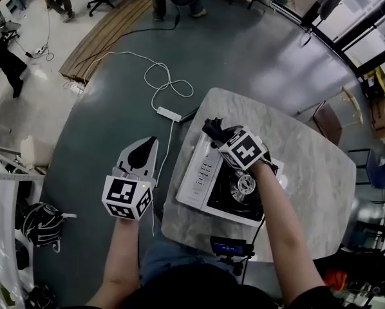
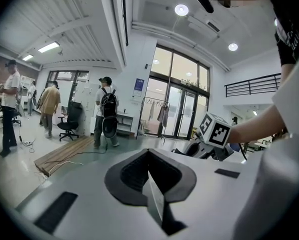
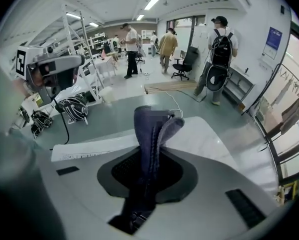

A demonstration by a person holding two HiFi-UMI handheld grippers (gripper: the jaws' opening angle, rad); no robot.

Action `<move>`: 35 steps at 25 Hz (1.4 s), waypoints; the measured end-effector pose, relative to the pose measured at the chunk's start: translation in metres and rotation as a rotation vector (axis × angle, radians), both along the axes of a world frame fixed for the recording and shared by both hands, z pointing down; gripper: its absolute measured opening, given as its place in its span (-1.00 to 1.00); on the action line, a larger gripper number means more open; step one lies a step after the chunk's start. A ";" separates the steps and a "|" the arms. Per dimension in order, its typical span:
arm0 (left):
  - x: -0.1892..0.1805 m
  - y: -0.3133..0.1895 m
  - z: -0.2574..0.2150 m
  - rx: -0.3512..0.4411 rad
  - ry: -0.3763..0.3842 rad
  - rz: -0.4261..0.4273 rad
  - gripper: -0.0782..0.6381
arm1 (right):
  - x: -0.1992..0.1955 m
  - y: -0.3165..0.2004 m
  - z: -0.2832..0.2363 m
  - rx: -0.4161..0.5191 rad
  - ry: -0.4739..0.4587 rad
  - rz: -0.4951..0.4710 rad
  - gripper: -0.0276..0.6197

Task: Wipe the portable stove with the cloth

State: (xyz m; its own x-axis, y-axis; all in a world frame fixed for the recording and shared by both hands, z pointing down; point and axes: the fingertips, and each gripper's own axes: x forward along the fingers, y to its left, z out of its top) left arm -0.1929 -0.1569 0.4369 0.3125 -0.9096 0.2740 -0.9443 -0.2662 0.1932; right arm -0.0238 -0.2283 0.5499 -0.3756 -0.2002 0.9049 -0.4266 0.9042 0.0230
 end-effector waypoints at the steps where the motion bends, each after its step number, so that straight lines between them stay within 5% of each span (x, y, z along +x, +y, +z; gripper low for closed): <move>1: 0.000 0.000 0.000 -0.002 -0.002 0.003 -0.75 | -0.001 0.000 0.001 -0.008 0.018 -0.015 -0.68; 15: 0.018 0.010 -0.001 -0.010 -0.011 0.055 -0.75 | -0.016 0.025 0.000 -0.171 0.084 -0.195 -0.69; 20: 0.016 0.015 -0.003 -0.008 -0.020 0.051 -0.75 | -0.018 0.045 0.000 -0.114 0.101 -0.250 -0.69; 35: 0.013 0.030 -0.019 0.020 -0.028 0.036 -0.75 | -0.037 0.135 -0.006 -0.171 0.095 -0.330 -0.69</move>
